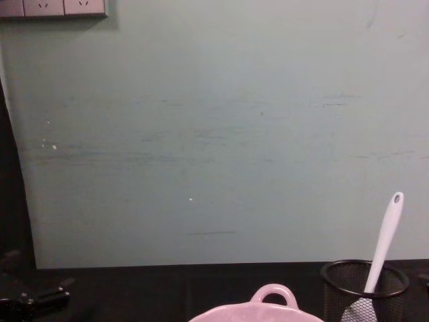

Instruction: Use the one hand to pick up the spoon and stir the clear water in the bowl.

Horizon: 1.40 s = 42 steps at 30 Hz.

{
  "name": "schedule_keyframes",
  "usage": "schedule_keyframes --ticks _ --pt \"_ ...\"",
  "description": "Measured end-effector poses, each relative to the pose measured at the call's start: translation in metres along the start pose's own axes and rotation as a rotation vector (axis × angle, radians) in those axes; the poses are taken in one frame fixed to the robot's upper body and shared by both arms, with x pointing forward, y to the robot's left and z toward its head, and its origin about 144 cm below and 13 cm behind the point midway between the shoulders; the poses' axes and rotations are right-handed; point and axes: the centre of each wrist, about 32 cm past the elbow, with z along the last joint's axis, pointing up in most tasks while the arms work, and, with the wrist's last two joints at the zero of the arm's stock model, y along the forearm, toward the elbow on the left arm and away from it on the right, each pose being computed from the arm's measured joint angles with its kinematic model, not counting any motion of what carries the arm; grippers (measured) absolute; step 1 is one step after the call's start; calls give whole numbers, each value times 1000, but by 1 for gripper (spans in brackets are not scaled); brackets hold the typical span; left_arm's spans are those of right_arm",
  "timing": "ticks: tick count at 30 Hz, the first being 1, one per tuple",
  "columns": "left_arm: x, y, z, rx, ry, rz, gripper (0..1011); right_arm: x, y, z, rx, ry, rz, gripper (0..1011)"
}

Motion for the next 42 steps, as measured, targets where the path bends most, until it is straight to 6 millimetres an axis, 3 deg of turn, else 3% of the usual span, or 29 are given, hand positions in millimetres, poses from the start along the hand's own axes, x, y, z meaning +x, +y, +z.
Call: schedule_keyframes --ticks 10,42 --pt "0 0 0 0 0 0 1005 -1 3 -12 51 8 39 1004" --pt "0 0 0 0 0 0 1005 -2 3 -12 48 4 35 1004"
